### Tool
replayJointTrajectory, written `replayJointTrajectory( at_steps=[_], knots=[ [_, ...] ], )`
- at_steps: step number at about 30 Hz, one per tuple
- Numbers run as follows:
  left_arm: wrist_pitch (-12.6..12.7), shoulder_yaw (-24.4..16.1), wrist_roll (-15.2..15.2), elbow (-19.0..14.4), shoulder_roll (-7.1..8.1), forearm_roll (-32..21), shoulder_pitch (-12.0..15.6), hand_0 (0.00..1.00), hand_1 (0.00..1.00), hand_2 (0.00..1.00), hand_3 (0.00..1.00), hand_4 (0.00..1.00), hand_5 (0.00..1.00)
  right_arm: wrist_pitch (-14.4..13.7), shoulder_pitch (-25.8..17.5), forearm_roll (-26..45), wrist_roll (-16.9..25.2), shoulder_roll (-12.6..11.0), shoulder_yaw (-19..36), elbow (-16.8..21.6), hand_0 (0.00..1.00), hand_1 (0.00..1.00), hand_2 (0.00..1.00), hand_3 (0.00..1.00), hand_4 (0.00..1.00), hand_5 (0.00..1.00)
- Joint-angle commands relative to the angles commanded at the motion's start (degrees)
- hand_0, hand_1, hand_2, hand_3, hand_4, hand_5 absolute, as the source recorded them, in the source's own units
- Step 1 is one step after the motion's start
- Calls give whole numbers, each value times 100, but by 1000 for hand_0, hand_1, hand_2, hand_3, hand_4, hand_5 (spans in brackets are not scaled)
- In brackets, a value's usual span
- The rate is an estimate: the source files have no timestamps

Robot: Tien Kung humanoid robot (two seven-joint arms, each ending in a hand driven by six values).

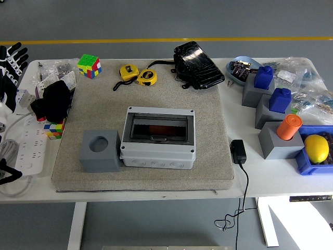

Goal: Fetch the battery,place it into the box,close the lid of the box

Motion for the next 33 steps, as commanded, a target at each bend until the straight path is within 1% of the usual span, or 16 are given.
replayJointTrajectory(
  at_steps=[33],
  knots=[
    [22, -24, -11, -8, 15, 2, -34, 930, 903, 873, 858, 998, 998, -1, 8, -9, 2, 6, 20, 0, 836, 783, 765, 820, 998, 998]
  ],
)
